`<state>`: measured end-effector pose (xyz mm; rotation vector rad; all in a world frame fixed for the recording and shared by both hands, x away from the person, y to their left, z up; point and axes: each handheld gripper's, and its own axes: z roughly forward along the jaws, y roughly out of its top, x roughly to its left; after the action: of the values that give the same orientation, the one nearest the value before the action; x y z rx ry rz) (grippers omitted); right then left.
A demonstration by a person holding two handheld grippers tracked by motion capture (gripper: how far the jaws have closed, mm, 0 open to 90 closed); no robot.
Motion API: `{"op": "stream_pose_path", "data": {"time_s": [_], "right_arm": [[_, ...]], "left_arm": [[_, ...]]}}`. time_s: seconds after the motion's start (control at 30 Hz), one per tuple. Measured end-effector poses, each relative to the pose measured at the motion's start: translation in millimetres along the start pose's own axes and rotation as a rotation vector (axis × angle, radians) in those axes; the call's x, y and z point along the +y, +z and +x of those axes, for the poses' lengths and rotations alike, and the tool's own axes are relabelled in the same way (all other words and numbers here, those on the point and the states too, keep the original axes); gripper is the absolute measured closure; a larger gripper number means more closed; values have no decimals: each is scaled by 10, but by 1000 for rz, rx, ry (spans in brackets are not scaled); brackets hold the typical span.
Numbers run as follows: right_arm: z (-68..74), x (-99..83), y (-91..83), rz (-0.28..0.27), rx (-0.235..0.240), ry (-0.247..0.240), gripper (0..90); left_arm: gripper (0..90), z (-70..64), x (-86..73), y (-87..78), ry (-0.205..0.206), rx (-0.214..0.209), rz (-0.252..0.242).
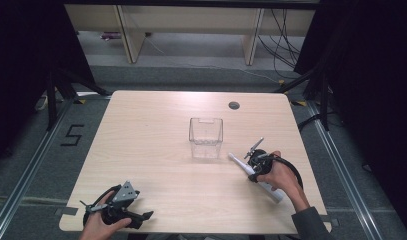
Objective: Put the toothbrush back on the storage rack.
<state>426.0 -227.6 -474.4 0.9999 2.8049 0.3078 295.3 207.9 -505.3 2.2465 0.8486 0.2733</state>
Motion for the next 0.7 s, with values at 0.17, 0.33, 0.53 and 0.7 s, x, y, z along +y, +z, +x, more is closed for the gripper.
{"op": "stream_pose_path", "data": {"time_s": [0.17, 0.33, 0.53, 0.7], "right_arm": [[-13, 40, -5, 26, 17, 15, 639], [-32, 68, 17, 53, 28, 25, 649], [-37, 73, 18, 99, 33, 35, 661], [-27, 94, 20, 108, 37, 26, 666]], "left_arm": [[152, -1, 4, -4, 1, 2, -1], [152, 0, 2, -2, 3, 1, 1], [152, 0, 2, -4, 2, 2, 0], [152, -2, 3, -2, 1, 3, -2]]}}
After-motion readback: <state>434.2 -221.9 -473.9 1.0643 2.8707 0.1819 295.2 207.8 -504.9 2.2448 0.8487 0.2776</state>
